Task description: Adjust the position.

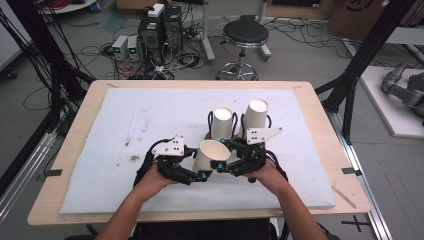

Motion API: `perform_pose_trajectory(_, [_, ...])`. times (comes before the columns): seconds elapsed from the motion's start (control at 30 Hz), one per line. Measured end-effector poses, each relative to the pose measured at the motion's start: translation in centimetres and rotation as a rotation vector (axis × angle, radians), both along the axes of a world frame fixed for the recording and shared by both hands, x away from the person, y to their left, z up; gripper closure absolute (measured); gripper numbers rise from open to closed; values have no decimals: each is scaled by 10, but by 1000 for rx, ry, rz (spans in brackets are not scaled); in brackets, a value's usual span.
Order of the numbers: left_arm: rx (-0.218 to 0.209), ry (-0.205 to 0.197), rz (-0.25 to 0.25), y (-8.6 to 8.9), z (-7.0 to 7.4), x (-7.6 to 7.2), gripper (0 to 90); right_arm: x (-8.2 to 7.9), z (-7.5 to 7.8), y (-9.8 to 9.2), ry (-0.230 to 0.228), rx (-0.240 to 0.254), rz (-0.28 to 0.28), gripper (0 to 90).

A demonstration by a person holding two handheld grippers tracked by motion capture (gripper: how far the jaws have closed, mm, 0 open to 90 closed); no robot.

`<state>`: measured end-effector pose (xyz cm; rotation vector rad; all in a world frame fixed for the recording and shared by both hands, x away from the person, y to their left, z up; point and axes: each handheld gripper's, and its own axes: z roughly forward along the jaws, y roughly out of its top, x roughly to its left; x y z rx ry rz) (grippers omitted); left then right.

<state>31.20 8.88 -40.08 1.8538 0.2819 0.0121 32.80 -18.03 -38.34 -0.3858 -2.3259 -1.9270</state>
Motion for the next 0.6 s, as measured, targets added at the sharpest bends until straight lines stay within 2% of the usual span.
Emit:
perform_pose_trajectory(0.13, [2, 8, -9, -2, -2, 0, 358, -1, 2, -1, -42, -4, 10, 357])
perform_pose_trajectory(0.2, [6, 10, 9, -2, -3, -1, 350, -2, 2, 0, -57, -19, 11, 369])
perform_pose_trajectory(0.3, [17, 5, 42, -3, -4, 0, 252, -2, 2, 0, -74, -61, -6, 372])
perform_pose_trajectory(0.37, [14, -1, 40, -3, -3, -1, 237, -2, 1, 1, -78, -83, -8, 373])
perform_pose_trajectory(0.47, [35, -11, 32, -6, -2, -1, 237, -2, 1, 3, -73, -89, 2, 373])
perform_pose_trajectory(0.6, [36, -4, 29, -9, -2, -1, 240, -3, 0, 6, -68, -106, 17, 373])
